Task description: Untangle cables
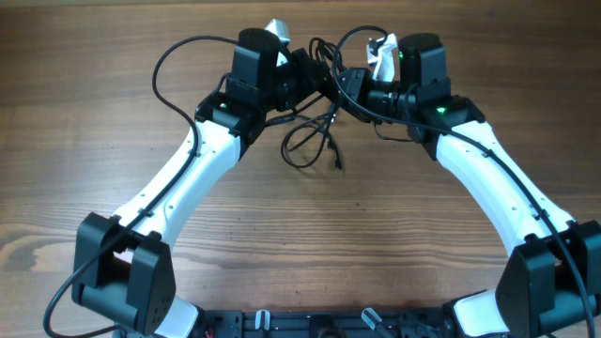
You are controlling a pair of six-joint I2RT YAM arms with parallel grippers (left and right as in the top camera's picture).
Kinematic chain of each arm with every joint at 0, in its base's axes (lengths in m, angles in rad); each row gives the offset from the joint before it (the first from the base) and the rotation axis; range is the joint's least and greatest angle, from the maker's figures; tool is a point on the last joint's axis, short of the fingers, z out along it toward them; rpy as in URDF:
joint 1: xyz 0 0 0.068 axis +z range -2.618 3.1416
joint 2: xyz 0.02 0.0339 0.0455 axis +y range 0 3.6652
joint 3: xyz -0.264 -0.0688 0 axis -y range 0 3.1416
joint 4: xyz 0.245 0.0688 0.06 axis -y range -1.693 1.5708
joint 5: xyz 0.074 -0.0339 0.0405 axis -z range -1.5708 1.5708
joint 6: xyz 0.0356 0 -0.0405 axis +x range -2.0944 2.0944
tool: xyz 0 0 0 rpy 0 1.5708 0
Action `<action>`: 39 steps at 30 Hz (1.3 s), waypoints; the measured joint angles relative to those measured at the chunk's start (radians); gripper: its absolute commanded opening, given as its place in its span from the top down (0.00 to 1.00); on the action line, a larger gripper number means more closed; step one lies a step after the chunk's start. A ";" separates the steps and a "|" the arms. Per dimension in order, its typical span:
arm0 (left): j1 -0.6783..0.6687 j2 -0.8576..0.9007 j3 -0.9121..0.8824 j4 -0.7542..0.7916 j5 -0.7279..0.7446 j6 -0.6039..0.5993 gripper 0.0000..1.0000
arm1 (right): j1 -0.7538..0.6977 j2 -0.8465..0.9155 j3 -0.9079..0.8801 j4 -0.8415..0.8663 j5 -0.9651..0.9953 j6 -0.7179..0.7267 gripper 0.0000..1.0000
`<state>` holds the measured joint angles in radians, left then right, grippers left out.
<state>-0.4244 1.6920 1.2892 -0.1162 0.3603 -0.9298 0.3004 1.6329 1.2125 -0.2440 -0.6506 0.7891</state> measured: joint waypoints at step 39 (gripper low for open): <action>0.129 -0.245 0.002 -0.395 0.068 0.953 0.96 | -0.317 -0.206 0.071 -0.425 -0.089 -0.458 0.96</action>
<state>-0.2958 1.4471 1.2907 -0.5114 0.4282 0.0231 -0.0170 1.4265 1.2831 -0.6693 -0.7399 0.3309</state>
